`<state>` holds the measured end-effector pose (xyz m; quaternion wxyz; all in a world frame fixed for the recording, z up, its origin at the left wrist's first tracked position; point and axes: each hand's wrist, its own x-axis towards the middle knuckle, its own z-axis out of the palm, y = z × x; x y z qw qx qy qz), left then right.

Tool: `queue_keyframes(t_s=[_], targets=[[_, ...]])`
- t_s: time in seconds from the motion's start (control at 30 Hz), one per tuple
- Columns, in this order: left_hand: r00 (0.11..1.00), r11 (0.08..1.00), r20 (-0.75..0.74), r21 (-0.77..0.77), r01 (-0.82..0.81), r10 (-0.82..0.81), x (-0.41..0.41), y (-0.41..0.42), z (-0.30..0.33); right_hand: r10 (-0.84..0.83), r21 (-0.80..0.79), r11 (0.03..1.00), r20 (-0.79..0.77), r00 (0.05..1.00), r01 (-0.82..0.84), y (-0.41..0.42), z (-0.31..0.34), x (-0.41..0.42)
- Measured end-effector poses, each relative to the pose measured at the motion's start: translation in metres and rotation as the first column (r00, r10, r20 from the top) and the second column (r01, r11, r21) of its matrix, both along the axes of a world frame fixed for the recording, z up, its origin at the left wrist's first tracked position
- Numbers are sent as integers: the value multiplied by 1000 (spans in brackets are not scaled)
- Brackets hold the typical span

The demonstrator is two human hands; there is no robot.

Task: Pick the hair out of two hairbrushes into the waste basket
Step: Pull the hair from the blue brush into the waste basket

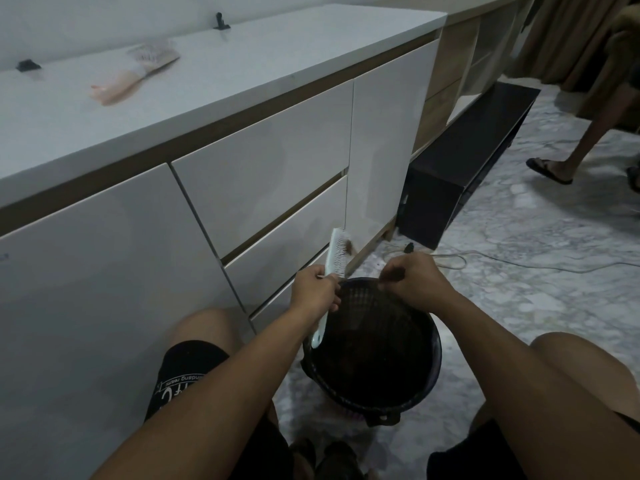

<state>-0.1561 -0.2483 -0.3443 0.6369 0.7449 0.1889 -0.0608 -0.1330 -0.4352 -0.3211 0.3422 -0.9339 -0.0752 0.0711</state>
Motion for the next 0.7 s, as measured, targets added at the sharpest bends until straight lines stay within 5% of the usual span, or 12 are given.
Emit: queue_keyframes(t_s=[0.17, 0.43, 0.57, 0.7], targets=[[998, 998, 12, 37, -55, 55, 0, 4, -5, 99, -160, 982, -45, 994, -105, -1, -6, -1], [996, 996, 12, -33, 84, -84, -1, 0, 4, 45, -236, 970, -40, 998, -53, -2, -10, -3], [988, 987, 6, -50, 153, -152, -2, -6, 0, -48, 3, 999, -39, 998, 48, 0, -8, -4], [973, 972, 14, -32, 232, -232, -5, -12, -4, -232, 296, 927, -28, 972, 230, 6, -7, -3]])
